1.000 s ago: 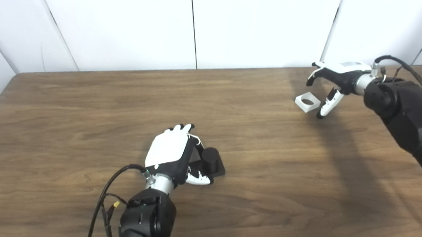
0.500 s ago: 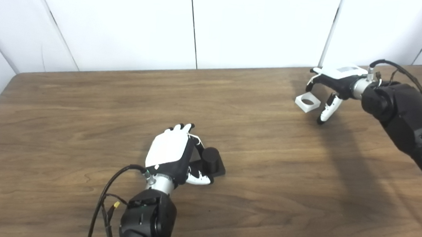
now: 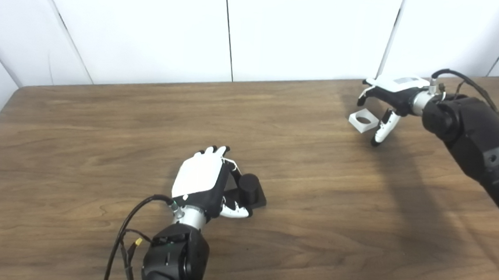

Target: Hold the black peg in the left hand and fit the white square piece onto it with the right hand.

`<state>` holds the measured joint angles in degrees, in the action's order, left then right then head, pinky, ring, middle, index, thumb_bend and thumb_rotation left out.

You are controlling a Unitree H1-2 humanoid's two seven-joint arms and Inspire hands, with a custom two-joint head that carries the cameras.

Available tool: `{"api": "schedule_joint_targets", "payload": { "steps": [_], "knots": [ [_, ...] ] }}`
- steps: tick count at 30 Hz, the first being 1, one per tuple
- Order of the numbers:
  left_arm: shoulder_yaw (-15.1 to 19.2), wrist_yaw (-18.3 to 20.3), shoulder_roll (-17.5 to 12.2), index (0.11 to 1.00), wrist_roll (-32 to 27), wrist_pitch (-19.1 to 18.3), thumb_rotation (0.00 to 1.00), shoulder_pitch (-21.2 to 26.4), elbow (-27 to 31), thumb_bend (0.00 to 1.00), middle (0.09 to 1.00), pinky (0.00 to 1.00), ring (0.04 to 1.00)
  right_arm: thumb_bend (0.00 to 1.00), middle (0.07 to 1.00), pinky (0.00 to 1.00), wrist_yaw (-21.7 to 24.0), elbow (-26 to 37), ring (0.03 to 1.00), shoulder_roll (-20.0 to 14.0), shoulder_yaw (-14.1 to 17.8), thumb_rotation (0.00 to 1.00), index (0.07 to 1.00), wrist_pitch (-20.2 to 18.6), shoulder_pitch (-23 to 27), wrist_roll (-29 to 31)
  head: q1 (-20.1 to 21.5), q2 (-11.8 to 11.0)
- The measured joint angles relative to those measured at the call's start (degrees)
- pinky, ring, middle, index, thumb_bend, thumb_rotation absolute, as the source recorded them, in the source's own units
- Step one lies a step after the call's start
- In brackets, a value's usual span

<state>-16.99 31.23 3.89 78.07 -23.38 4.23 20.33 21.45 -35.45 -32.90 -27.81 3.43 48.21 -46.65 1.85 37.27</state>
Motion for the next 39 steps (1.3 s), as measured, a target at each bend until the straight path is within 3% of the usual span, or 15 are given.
{"api": "schedule_joint_targets", "payload": {
  "steps": [39],
  "knots": [
    [0.2, -2.0, 0.5, 0.485, -1.0, -0.5, 0.05, 0.0, -0.7, 0.52, 0.977, 1.00, 1.000, 0.86, 1.000, 1.00, -1.5, -7.0, 1.000, 1.4, -2.1, 0.21, 0.765, 2.3, 3.5, -0.2, -0.6, -0.4]
  ]
}}
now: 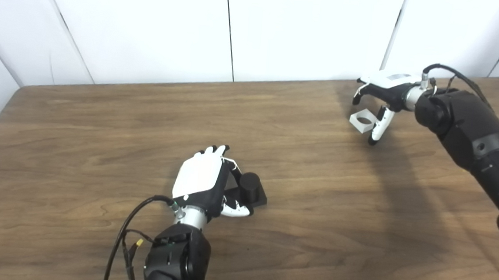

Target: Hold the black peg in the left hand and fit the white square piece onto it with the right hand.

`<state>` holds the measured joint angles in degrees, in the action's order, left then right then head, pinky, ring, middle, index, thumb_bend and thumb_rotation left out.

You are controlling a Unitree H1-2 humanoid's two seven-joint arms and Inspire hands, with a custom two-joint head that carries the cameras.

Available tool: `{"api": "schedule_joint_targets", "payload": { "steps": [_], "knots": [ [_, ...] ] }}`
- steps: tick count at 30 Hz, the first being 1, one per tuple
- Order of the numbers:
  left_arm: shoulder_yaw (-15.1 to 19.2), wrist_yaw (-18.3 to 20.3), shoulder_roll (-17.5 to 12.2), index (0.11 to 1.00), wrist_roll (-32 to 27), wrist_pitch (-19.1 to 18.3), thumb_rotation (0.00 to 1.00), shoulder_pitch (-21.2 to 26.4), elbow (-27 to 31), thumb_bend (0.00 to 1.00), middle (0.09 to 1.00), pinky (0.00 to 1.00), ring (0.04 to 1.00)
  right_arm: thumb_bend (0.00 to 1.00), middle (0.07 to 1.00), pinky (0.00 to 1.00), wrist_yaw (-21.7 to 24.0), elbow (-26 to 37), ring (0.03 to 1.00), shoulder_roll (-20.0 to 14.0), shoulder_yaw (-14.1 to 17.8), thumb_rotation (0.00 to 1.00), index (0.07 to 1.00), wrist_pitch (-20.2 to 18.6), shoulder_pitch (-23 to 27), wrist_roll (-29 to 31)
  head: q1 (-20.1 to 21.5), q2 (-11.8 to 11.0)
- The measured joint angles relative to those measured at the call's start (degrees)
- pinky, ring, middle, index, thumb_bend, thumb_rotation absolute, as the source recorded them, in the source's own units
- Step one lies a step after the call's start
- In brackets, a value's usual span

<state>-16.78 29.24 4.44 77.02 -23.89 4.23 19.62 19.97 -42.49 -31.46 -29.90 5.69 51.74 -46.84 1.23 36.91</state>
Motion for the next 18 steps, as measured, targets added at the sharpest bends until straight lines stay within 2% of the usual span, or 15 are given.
{"api": "schedule_joint_targets", "payload": {
  "steps": [18],
  "knots": [
    [0.2, 0.0, 0.0, 0.483, -0.2, -0.1, 0.05, 0.2, -0.2, 0.52, 0.976, 1.00, 1.000, 0.80, 0.995, 1.00, -0.3, -0.7, 1.000, -0.1, -1.0, 0.19, 0.655, 1.7, 0.5, 0.0, -0.3, -0.1]
  ]
}}
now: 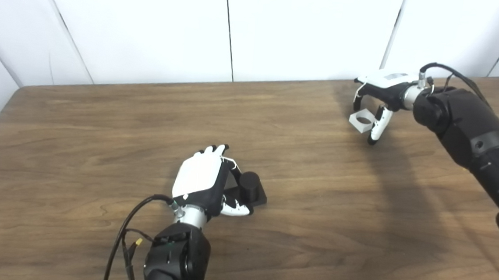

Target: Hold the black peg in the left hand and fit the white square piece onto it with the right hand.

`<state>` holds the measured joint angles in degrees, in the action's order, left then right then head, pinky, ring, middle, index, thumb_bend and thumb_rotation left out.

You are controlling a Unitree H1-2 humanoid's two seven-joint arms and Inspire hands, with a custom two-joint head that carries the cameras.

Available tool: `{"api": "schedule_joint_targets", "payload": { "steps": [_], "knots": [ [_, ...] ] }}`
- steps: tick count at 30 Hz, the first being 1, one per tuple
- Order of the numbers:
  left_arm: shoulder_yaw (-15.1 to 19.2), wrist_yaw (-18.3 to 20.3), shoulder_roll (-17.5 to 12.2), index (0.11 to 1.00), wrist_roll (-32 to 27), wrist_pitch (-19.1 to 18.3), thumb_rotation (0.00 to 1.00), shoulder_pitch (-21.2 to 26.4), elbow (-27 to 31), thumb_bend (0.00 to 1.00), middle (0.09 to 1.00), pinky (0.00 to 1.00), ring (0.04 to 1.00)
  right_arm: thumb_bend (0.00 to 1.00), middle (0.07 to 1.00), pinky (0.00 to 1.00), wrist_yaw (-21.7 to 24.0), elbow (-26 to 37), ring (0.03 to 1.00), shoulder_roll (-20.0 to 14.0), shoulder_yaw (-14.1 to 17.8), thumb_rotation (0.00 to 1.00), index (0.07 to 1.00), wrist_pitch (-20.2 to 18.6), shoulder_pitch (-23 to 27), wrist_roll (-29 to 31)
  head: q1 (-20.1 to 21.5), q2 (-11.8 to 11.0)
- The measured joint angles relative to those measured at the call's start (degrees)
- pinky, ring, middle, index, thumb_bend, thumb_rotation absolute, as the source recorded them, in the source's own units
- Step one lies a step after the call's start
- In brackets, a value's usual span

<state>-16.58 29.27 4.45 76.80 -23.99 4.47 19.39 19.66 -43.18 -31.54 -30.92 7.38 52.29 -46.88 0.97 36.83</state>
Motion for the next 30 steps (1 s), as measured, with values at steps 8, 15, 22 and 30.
{"api": "schedule_joint_targets", "payload": {
  "steps": [8, 15, 22, 30],
  "knots": [
    [0.1, 0.0, 0.1, 0.483, -0.1, -0.2, 0.05, 0.0, 0.0, 0.52, 0.977, 1.00, 1.000, 0.81, 0.989, 1.00, 0.0, 0.0, 1.000, 0.0, 0.0, 0.20, 0.650, 0.4, 0.0, -0.1, 0.2, -0.1],
    [0.0, 0.0, 0.2, 0.483, -0.1, -0.3, 0.05, 0.0, 0.0, 0.52, 0.977, 1.00, 1.000, 0.81, 0.978, 1.00, 0.0, 0.0, 1.000, -0.1, 0.0, 0.18, 0.616, 0.5, 0.0, -0.1, 0.1, -0.1],
    [0.0, 0.0, 0.2, 0.482, -0.1, -0.3, 0.05, 0.1, -0.1, 0.52, 0.976, 1.00, 1.000, 0.54, 0.964, 1.00, -0.2, -0.1, 1.000, -0.1, 0.0, 0.15, 0.496, 1.4, 0.0, -0.1, 0.1, -0.2],
    [0.0, 0.0, 0.2, 0.482, 0.0, -0.4, 0.05, 0.2, -0.2, 0.52, 0.976, 1.00, 1.000, 0.52, 0.955, 1.00, -0.5, -0.4, 1.000, -0.6, -0.4, 0.14, 0.491, 2.9, 0.2, -0.1, 0.1, -0.3]
  ]
}}
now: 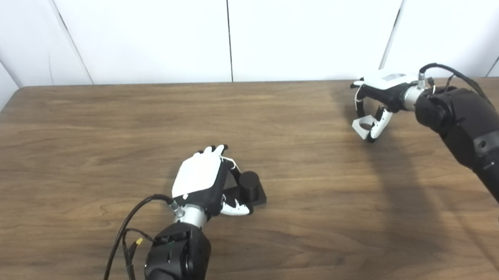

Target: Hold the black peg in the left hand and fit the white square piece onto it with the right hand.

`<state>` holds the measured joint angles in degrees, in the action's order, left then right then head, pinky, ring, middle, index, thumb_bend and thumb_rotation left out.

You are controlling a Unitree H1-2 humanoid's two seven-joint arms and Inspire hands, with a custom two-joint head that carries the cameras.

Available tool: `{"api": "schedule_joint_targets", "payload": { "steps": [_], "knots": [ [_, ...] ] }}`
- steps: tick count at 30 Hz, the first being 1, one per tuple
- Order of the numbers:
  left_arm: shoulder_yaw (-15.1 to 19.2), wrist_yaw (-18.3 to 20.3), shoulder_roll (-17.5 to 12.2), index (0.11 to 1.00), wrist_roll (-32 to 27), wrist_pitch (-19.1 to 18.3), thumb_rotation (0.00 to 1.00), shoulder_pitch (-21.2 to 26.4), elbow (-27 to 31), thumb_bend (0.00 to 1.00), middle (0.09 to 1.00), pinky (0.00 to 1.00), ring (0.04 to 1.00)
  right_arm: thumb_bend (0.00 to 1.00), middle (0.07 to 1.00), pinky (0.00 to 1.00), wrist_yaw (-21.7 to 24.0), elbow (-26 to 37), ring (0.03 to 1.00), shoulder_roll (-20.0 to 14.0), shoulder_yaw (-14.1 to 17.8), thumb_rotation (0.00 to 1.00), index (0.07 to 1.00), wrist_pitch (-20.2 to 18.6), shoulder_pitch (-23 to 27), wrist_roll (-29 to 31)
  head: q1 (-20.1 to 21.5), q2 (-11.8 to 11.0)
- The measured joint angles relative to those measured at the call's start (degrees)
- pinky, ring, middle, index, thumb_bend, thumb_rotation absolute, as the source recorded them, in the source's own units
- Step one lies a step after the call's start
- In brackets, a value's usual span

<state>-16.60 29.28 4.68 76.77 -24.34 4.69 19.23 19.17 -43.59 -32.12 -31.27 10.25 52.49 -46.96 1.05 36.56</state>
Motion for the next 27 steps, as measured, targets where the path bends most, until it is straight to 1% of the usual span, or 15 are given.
{"api": "schedule_joint_targets", "payload": {
  "steps": [19, 21, 27],
  "knots": [
    [-0.1, -0.2, 0.1, 0.482, 0.2, -0.3, 0.05, 0.3, -0.4, 0.52, 0.975, 1.00, 1.000, 0.52, 0.952, 1.00, -1.3, -0.4, 1.000, 0.0, 0.2, 0.14, 0.490, 0.2, -0.1, 0.2, -0.1, 0.0],
    [-0.1, -0.2, 0.1, 0.482, 0.2, -0.4, 0.05, 0.3, -0.4, 0.52, 0.975, 1.00, 1.000, 0.52, 0.946, 1.00, -1.3, 0.5, 1.000, 0.0, 0.5, 0.14, 0.490, 0.1, -0.5, 0.3, -0.1, 0.1],
    [-0.2, 0.0, 0.1, 0.482, 0.2, -0.5, 0.05, 0.4, -0.4, 0.52, 0.975, 1.00, 1.000, 0.53, 0.944, 1.00, -1.0, 6.1, 1.000, -0.3, 1.6, 0.14, 0.492, -0.6, -2.7, 0.3, 0.0, 0.0]
  ]
}}
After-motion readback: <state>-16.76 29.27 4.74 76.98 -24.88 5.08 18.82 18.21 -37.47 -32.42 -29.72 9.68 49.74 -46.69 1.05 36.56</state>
